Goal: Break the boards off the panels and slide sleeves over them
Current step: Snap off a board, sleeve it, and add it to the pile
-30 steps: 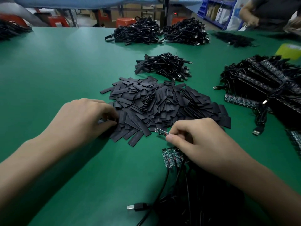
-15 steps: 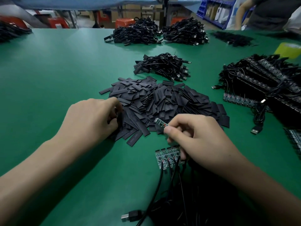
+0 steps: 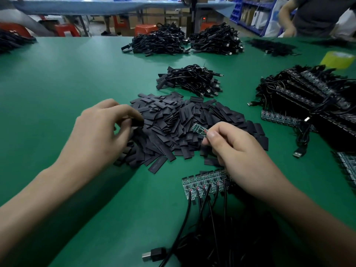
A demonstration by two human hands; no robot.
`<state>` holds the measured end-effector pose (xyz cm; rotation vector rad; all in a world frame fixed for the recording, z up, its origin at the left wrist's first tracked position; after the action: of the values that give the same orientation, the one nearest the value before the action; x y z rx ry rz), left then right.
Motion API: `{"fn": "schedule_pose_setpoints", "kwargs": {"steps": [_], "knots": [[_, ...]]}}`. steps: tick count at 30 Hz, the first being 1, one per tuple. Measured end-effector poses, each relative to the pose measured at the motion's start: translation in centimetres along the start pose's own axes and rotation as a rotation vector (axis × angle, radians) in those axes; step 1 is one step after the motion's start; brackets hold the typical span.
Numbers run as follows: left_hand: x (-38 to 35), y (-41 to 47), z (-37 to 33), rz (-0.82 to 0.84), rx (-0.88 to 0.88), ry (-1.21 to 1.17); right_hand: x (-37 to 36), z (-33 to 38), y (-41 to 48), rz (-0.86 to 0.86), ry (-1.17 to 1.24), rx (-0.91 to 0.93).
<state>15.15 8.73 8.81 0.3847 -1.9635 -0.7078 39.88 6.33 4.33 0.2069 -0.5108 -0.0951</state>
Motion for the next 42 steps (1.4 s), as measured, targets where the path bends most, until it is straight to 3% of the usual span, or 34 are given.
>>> {"fn": "schedule_pose_setpoints", "kwargs": {"steps": [5, 9, 12, 17, 23, 29, 35, 42], "knots": [[-3.5, -2.1, -3.7, 0.288, 0.335, -0.769, -0.2, -0.3, 0.2, 0.018, 0.069, -0.039], [-5.4, -4.3, -5.5, 0.342, 0.404, -0.970, -0.3, -0.2, 0.0, 0.069, 0.136, -0.043], [-5.8, -4.8, -5.4, 0.296, 0.376, -0.944, -0.2, -0.5, 0.0, 0.069, 0.115, -0.034], [-3.9, -4.6, -6.0, 0.045, -0.042, -0.543, -1.1, -0.4, -0.3, 0.088, 0.062, -0.036], [-3.6, -4.4, -3.9, -0.007, 0.124, -0.608, 0.7, 0.3, -0.4, -0.094, -0.158, 0.069], [-4.1, -4.7, -2.6, 0.004, 0.255, -0.705, 0.2, -0.3, -0.2, 0.012, -0.162, 0.083], [-4.0, -4.6, -2.8, -0.002, 0.211, -0.707, -1.2, -0.5, -0.5, 0.254, 0.076, -0.016], [-3.7, -4.6, -3.2, -0.002, 0.156, -0.682, -2.1, -0.8, -0.5, 0.346, 0.359, -0.205]]}}
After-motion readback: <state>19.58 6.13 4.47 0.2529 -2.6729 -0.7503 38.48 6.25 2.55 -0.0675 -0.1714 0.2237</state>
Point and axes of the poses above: each hand's wrist, its own y-axis towards the middle knuckle, its own x-axis out of the back of the hand, z = x × y, the point moved 6 cm from there along y, towards the middle knuckle, and after that the axes turned 11 degrees about -z, right-handed, at the moved point
